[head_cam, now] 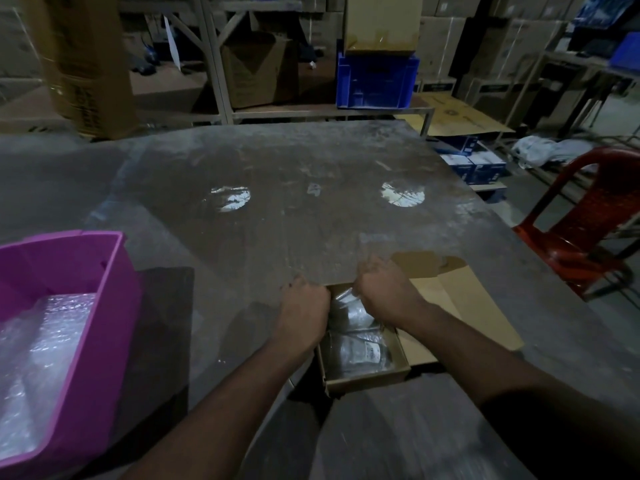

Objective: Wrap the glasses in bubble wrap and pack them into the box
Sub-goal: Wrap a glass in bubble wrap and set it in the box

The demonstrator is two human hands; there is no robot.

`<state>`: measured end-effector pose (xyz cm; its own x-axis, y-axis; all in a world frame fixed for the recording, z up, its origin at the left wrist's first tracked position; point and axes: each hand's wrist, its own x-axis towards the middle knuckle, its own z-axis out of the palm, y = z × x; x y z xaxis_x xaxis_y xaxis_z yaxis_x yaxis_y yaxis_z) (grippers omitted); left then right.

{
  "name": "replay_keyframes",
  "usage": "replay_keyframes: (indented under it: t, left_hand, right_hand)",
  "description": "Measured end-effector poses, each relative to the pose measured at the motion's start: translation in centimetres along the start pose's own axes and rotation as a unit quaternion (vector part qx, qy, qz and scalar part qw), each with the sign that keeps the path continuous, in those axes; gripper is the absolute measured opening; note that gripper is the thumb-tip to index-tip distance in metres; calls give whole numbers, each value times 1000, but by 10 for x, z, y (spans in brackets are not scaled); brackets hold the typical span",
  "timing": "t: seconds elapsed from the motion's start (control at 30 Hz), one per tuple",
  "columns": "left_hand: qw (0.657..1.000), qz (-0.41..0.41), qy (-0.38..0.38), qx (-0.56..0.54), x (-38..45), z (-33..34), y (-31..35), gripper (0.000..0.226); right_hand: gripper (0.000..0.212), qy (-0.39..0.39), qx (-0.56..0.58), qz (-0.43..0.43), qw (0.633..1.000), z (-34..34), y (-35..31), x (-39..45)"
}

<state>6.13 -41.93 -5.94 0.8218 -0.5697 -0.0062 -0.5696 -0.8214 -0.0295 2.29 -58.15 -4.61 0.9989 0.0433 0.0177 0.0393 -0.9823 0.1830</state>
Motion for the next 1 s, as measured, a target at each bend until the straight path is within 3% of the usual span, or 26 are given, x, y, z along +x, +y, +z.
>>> replay_keyframes:
  t: [0.27,0.47,0.63,0.73,0.87,1.0]
  left_hand:
    - [999,14,-18,41,1,-5,3,21]
    - [999,7,-24,21,-3,-5,1,19]
    - [993,-6,55,-106,-6,-12,-10,29]
    - [979,-31,121,-161,-18,-22,-21,25]
    - [960,-95,148,-218,-39,-26,-38,20]
    - [933,-142,184,-274,-72,-29,-53,18]
  right_hand:
    - [18,-40,-9,-7,999,1,1,0]
    - [29,-8,24,2,1000,-2,1,-3]
    - [36,81,92,40,992,-9,-2,-16]
    - [44,118,202,63,970,-22,-13,-36]
    - [47,106,331,91,933,-34,-41,-65]
    - [41,120,375,24,919,-41,-72,-90]
